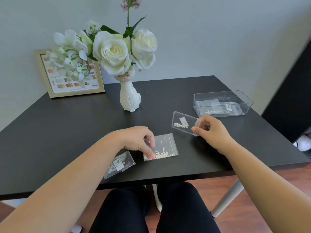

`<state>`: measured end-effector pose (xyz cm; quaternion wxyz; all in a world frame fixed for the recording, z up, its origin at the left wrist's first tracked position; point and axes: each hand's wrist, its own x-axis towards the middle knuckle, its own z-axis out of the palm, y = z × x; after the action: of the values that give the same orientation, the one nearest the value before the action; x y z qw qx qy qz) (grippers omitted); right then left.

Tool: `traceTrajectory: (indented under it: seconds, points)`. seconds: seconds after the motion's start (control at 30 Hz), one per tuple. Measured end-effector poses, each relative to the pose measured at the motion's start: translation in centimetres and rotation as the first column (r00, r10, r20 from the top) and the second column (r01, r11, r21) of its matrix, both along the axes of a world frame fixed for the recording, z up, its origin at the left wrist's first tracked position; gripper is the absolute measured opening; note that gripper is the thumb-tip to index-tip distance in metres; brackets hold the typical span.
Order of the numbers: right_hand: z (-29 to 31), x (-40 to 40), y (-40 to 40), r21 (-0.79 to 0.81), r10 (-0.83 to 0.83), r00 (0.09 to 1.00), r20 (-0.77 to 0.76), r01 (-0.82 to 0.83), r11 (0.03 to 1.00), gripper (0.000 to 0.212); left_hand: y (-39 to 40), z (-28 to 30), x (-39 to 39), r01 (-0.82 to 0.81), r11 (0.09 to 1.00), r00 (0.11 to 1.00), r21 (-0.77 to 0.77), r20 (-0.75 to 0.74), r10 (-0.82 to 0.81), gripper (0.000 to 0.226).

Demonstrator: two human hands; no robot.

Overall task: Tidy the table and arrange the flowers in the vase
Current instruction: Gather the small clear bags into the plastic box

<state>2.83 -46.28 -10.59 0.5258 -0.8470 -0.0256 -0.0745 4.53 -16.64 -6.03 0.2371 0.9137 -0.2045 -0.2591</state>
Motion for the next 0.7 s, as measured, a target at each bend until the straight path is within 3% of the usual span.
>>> traceTrajectory:
  seconds: [0.1,0.23,0.47,0.63,0.7]
  points:
    - [-0.2,0.0,-0.2,0.055,-0.013,1.000,0.001,0.013,0.998,0.014,-0.2,0.0,0.3,-0.035,0.997,0.999,-0.062,0.004,0.035,0.032]
    - [0.2,0.0,-0.1,0.166,-0.005,1.000,-0.004,0.006,0.986,0.014,-0.7,0.1,0.6,-0.088,0.983,0.992,-0.162,-0.109,0.070,0.037]
    - [3.2,-0.1,-1.8,0.322,0.003,0.999,0.054,-0.021,0.946,0.019,-2.1,0.4,2.1,-0.078,0.962,0.985,-0.262,-0.172,0.033,0.045]
    - [6.5,0.8,-5.1,0.407,-0.096,0.993,0.073,0.058,0.912,0.023,-4.4,0.4,3.1,-0.033,0.945,0.997,-0.327,-0.082,0.006,0.046]
    - [7.4,1.6,-6.6,0.459,-0.152,0.987,0.046,0.114,0.881,0.024,-5.3,0.7,3.8,0.042,0.963,0.999,-0.267,0.009,-0.041,0.041]
